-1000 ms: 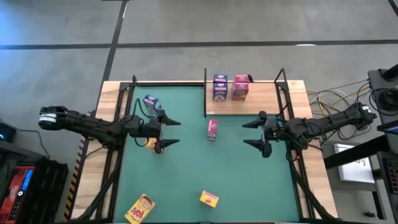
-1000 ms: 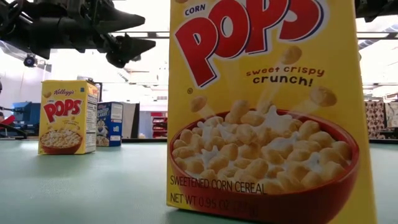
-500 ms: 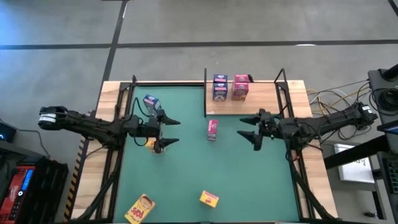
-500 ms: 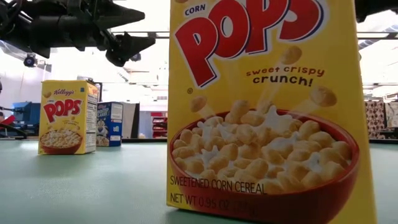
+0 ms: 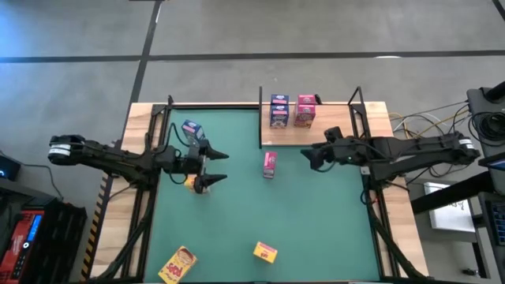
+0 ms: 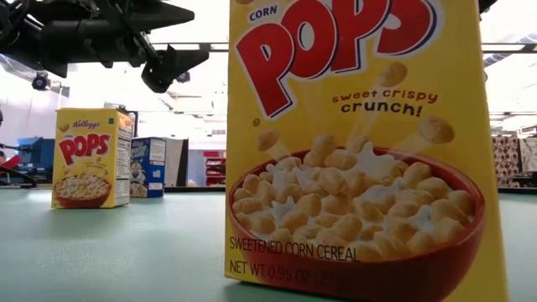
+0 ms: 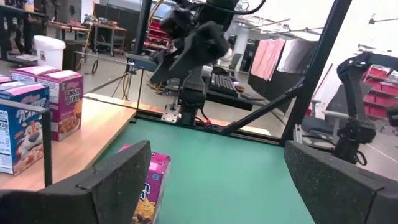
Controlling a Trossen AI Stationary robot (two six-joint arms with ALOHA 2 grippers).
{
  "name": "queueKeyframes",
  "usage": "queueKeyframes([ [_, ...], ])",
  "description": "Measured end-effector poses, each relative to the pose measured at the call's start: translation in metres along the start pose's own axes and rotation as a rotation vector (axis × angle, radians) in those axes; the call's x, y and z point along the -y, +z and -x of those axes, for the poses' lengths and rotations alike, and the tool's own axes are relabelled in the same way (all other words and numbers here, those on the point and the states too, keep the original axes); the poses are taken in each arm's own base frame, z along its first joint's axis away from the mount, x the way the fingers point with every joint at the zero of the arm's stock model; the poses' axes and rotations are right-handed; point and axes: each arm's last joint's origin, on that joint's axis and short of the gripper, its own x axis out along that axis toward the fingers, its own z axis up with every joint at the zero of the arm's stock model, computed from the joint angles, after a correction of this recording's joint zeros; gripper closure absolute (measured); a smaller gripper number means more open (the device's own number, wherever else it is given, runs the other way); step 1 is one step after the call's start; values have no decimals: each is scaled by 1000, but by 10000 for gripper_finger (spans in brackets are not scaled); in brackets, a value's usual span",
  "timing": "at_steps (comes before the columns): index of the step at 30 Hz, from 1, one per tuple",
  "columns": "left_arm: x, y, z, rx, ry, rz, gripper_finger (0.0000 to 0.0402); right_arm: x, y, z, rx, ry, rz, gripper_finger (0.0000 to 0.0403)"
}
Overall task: Stack cereal on shelf
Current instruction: Put the pink cereal box on the shelf
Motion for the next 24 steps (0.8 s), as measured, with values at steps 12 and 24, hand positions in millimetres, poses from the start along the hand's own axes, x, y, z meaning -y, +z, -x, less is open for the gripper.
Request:
queueKeyframes([
  [12,4,-1,1,-32,-152,-21,49,-30,8,-28,-56,-87,-36,85],
  [24,5,-2,2,-52,-193,-13,49,-80,35,-43,-116,-110,198,54],
])
